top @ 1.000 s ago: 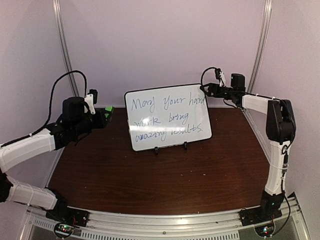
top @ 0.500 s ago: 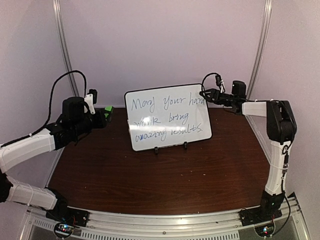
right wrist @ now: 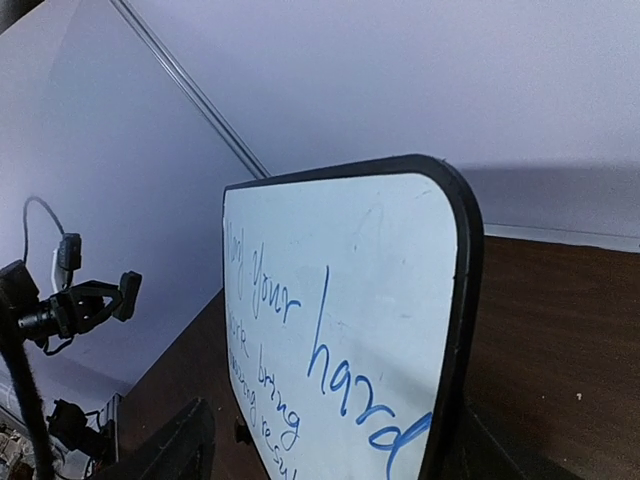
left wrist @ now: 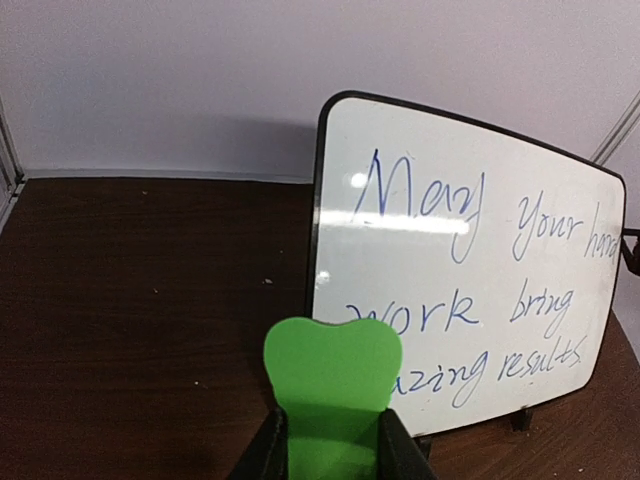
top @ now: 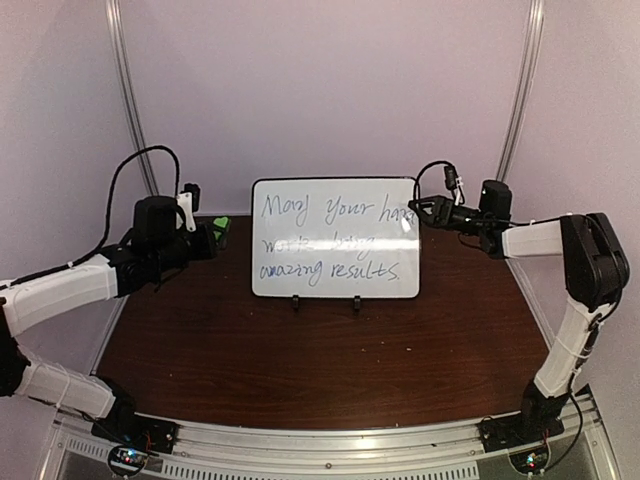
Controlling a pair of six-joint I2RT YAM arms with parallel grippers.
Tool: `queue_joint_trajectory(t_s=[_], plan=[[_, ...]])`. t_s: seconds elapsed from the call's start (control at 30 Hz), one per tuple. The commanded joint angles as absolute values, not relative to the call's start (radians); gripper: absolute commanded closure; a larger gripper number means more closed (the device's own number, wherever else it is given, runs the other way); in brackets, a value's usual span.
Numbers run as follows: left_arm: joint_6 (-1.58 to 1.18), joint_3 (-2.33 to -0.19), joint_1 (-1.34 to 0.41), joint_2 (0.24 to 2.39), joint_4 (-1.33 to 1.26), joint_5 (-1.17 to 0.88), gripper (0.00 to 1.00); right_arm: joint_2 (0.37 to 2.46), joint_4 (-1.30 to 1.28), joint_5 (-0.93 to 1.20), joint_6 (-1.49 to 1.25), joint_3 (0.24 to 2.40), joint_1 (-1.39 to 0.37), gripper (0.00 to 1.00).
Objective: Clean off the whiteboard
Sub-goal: Rotate the whiteboard at the center of the board, then hold the whiteboard at the center of the board.
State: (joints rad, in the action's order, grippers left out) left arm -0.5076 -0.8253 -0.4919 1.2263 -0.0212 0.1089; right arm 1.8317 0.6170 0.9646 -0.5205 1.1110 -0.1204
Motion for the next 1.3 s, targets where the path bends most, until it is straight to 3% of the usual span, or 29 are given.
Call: queue_joint_trajectory(t_s=[0.0, 0.5, 0.73, 1.0, 1.27], plan=[[-0.523, -0.872, -0.497, 1.249, -0.044, 0.111, 0.77, 1.712, 0.695, 0.936, -0.502, 0.988, -0.177, 0.20], [-0.459, -0.960, -0.497, 1.362, -0.200, 0.068, 0.76, 1.396, 0.532, 0.660, -0.386, 0.731, -0.378, 0.19], [-0.330, -1.066, -0.497, 1.433, -0.216, 0.050, 0.75, 1.346, 0.417, 0.551, -0.304, 0.728, -0.391, 0.11], [-0.159, -1.205, -0.468, 1.538, -0.274, -0.077, 0.74, 1.397, 0.333, 0.659, -0.341, 0.876, -0.294, 0.09], [-0.138, -1.166, -0.424, 1.586, -0.473, -0.223, 0.74, 1.470, 0.371, 0.823, -0.450, 0.952, -0.250, 0.13]])
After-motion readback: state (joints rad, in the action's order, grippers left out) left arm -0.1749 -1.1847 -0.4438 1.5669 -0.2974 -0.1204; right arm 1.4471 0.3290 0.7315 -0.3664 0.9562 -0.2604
